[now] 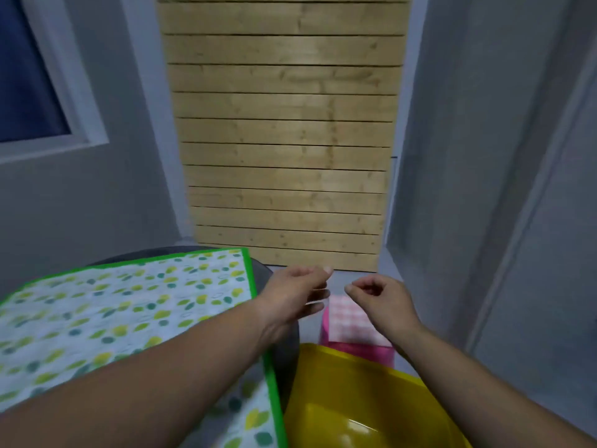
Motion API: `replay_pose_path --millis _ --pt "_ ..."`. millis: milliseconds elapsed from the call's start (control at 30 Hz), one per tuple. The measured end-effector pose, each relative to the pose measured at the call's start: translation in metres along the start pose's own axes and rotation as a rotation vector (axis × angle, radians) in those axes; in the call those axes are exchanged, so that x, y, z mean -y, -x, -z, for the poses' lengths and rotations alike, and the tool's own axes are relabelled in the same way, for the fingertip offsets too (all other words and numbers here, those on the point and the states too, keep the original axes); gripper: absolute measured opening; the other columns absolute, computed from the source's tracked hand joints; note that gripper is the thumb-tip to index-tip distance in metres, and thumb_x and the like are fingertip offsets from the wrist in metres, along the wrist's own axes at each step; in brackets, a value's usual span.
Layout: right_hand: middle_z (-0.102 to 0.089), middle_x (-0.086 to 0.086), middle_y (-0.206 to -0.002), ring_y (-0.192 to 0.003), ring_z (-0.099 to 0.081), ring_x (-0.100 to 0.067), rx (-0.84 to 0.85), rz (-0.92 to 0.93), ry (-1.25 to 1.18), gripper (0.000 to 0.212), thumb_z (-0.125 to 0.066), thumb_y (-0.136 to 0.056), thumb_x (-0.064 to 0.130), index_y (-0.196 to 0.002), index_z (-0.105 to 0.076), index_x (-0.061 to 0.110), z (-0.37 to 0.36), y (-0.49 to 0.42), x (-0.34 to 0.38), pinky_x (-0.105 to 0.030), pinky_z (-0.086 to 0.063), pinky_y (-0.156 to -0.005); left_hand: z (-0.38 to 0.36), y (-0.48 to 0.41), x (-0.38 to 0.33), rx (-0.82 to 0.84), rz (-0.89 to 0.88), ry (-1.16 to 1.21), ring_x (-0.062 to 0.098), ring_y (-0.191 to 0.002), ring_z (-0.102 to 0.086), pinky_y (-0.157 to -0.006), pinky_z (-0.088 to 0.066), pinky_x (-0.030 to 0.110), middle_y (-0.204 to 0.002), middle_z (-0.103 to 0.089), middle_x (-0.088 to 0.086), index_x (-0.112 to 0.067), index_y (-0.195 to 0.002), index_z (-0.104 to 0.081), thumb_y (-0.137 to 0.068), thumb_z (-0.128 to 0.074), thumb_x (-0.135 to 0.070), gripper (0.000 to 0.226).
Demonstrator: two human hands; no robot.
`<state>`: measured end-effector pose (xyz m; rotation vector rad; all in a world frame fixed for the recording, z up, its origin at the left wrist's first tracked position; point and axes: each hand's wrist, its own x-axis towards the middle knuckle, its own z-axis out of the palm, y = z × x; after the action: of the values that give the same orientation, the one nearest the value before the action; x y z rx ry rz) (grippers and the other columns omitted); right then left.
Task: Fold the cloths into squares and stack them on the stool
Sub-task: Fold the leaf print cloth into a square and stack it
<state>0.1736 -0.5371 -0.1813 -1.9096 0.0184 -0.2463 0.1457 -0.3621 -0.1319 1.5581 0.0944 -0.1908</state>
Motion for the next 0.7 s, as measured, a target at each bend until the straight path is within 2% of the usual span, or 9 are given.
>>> replay_pose_path --millis 100,200,267,333,400,500,600,700 --pt "-0.074 0.002 -0.078 -0.076 -0.067 -0.011 0.208 0.106 0.077 0.007 -0.078 -0.082 0.024 -0.082 -0.075 0.017 -0.030 0.051 0.055 -0.021 -0.051 -0.067 0.080 0.072 -0.002 0.023 -0.065 -0.201 0.013 -0.075 -0.066 -0.070 -0.055 0.026 -0.087 -0.071 0.007 -0.008 -0.098 -0.067 -0.091 -0.070 -0.033 0.027" --pt "-0.073 -0.001 -0.076 -0.068 -0.063 -0.008 0.431 0.187 0.160 0.010 -0.080 -0.079 0.024 -0.081 -0.075 0.015 -0.065 0.103 0.095 -0.019 -0.049 -0.062 0.156 0.131 0.012 0.005 -0.096 -0.467 0.015 -0.068 -0.061 -0.066 -0.053 0.033 -0.075 -0.069 0.004 -0.012 -0.082 -0.068 -0.083 -0.074 -0.049 0.038" --pt "-0.073 0.001 -0.078 -0.070 -0.064 -0.006 0.586 0.239 0.236 0.011 -0.080 -0.079 0.027 -0.080 -0.075 0.017 -0.090 0.136 0.113 -0.020 -0.051 -0.065 0.193 0.164 0.026 -0.005 -0.107 -0.604 0.015 -0.063 -0.056 -0.063 -0.048 0.035 -0.068 -0.064 0.003 -0.012 -0.079 -0.069 -0.072 -0.076 -0.059 0.048" --pt "-0.072 0.004 -0.084 -0.077 -0.065 -0.005 0.713 0.289 0.333 0.013 -0.080 -0.078 0.031 -0.081 -0.074 0.020 -0.112 0.163 0.122 -0.024 -0.053 -0.073 0.219 0.190 0.038 0.031 -0.109 -0.700 0.010 -0.063 -0.058 -0.063 -0.049 0.033 -0.069 -0.069 0.005 -0.014 -0.079 -0.071 -0.071 -0.080 -0.054 0.042" --pt "-0.068 0.008 -0.092 -0.086 -0.061 -0.002 0.819 0.336 0.435 0.017 -0.080 -0.076 0.037 -0.082 -0.074 0.023 -0.132 0.181 0.123 -0.025 -0.052 -0.081 0.235 0.209 0.047 0.059 -0.118 -0.775 0.007 -0.064 -0.062 -0.064 -0.053 0.032 -0.075 -0.071 0.004 -0.019 -0.079 -0.072 -0.074 -0.084 -0.045 0.029" --pt "-0.064 0.011 -0.096 -0.093 -0.059 -0.002 0.950 0.453 0.502 0.024 -0.081 -0.072 0.046 -0.083 -0.073 0.027 -0.159 0.193 0.120 -0.032 -0.051 -0.088 0.250 0.224 0.061 0.008 -0.169 -0.920 0.008 -0.074 -0.060 -0.071 -0.053 0.032 -0.085 -0.064 -0.005 -0.029 -0.081 -0.070 -0.071 -0.083 -0.050 0.027" --pt "-0.060 0.012 -0.103 -0.103 -0.054 -0.005 1.011 0.536 0.532 0.030 -0.081 -0.069 0.052 -0.085 -0.071 0.030 -0.178 0.201 0.117 -0.034 -0.047 -0.093 0.262 0.229 0.076 0.048 -0.273 -1.009 0.003 -0.082 -0.054 -0.073 -0.046 0.021 -0.086 -0.056 -0.013 -0.035 -0.086 -0.070 -0.070 -0.081 -0.057 0.029" --pt "-0.051 0.016 -0.113 -0.113 -0.043 -0.007 1.020 0.574 0.588 0.033 -0.080 -0.067 0.058 -0.089 -0.067 0.037 -0.184 0.206 0.112 -0.033 -0.040 -0.101 0.271 0.231 0.089 0.081 -0.301 -0.969 0.000 -0.093 -0.051 -0.081 -0.042 0.018 -0.094 -0.055 -0.016 -0.036 -0.091 -0.073 -0.070 -0.083 -0.054 0.030"
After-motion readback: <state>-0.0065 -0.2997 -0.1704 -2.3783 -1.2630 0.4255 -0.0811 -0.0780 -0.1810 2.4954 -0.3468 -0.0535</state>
